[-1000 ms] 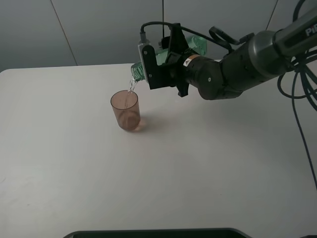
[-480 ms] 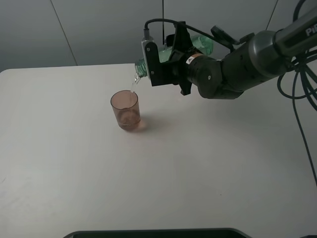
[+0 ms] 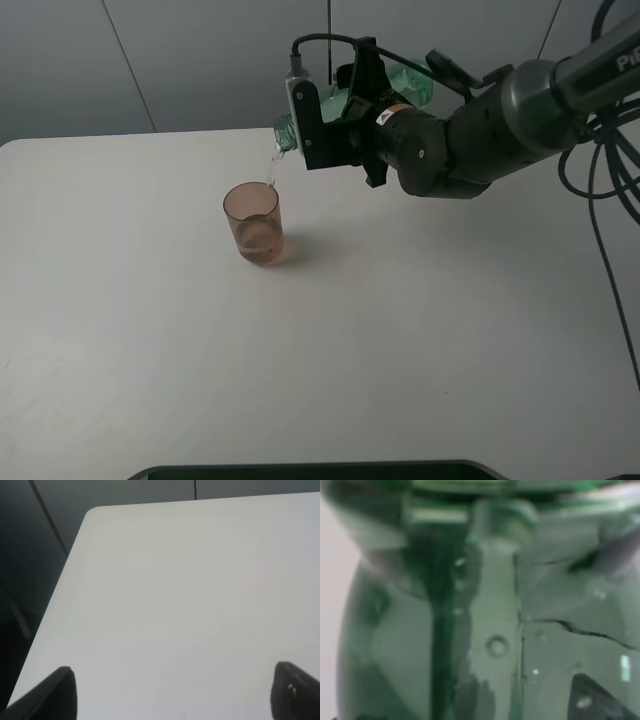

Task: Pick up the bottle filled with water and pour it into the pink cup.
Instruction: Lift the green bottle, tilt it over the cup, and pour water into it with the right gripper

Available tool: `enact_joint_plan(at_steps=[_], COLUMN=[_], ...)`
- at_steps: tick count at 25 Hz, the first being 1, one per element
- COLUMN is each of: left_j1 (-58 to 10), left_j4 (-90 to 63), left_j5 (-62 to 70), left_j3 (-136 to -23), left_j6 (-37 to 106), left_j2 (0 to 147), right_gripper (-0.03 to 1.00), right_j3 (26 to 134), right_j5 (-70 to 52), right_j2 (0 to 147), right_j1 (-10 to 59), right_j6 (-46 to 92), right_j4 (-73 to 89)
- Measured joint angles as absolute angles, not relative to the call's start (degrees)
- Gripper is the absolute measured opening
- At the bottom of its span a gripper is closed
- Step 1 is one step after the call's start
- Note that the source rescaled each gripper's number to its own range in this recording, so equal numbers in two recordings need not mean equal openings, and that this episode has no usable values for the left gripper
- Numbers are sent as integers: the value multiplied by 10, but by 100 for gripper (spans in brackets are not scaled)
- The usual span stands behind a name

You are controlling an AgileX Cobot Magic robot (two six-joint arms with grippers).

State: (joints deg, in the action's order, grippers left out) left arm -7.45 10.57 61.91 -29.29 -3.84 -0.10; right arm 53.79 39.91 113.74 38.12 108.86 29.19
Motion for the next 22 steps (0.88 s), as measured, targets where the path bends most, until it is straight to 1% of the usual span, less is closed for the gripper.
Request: enact_joint_plan(at_steps=[22], left_j1=[-74], left_j4=[106], left_j5=[619], left_j3=[-293], left_j6=[-38], left_j2=[-1], right_gripper=[0], right_j3=[551], right_j5=[401], right_j2=[1137], right_j1=[381], right_j6=[1097], right_j4=[295])
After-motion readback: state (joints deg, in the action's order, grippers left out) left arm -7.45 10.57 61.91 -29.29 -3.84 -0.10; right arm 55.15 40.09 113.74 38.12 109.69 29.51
